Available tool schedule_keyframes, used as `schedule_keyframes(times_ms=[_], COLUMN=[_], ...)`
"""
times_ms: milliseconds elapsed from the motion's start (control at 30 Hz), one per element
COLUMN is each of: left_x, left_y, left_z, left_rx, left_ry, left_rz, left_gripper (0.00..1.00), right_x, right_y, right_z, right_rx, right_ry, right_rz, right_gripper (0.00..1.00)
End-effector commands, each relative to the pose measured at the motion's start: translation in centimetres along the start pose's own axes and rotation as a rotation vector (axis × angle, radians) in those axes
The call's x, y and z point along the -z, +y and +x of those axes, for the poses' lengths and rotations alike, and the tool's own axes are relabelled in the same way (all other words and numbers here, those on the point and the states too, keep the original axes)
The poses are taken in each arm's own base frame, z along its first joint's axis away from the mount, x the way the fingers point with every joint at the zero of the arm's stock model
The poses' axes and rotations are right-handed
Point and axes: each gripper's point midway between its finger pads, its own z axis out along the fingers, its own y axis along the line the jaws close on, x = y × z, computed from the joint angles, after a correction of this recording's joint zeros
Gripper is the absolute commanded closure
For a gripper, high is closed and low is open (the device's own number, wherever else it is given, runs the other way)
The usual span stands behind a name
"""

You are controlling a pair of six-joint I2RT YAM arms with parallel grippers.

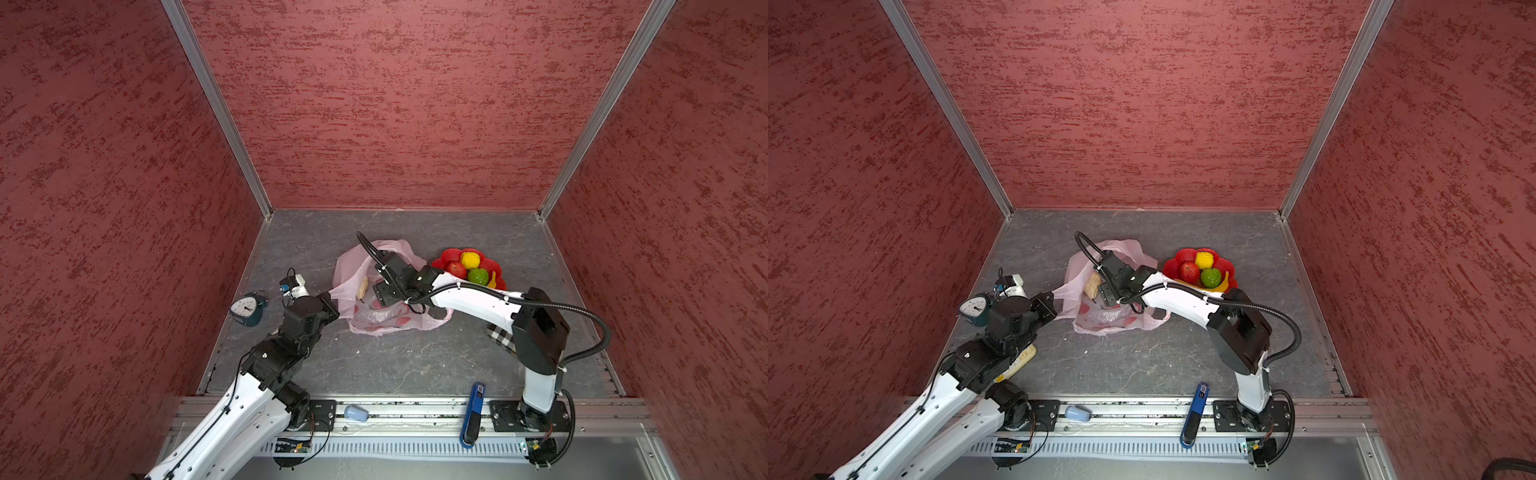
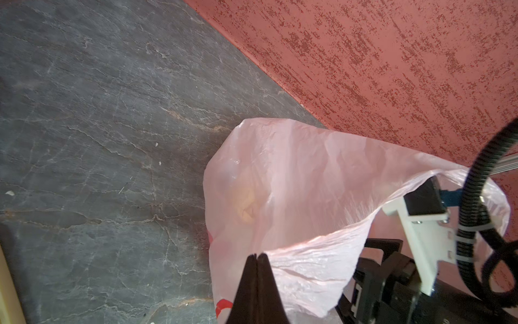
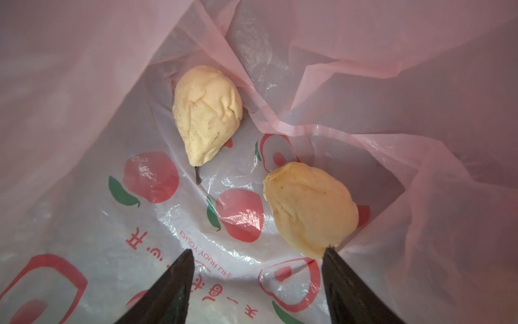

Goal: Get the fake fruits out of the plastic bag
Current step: 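Lower the right gripper into the bag and close on the nearer beige fruit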

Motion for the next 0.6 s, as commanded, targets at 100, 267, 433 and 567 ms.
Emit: schedule_keyframes(times_ms=[100, 267, 433, 567], left_x=[-0.1, -0.3, -0.6, -0.6], left_y=[-0.7, -0.4, -0.4, -0.7], left_z=[0.4, 1.3, 2.0, 2.0], left_rx=[0.009, 0.015, 0.01, 0.004], left_ry=[0.015, 0.04, 0.057, 0.056], left_rz=[0.034, 0.032, 0.033, 0.038], left_gripper=[0.96, 0.97, 0.97, 0.97], right_x=[-1.8, -2.8, -3.8, -4.5], right_y=[-1.6, -2.8, -3.9, -4.2], right_z=[-0.5, -0.2, 0.2, 0.5], right_rx=[-0.054, -0.083, -0.125, -0.151], right_ry=[-0.04, -0.042, -0.039, -0.031], right_rz=[0.058, 0.104, 0.128, 0.127], right_gripper=[0.21, 0.17, 0.14, 0.11])
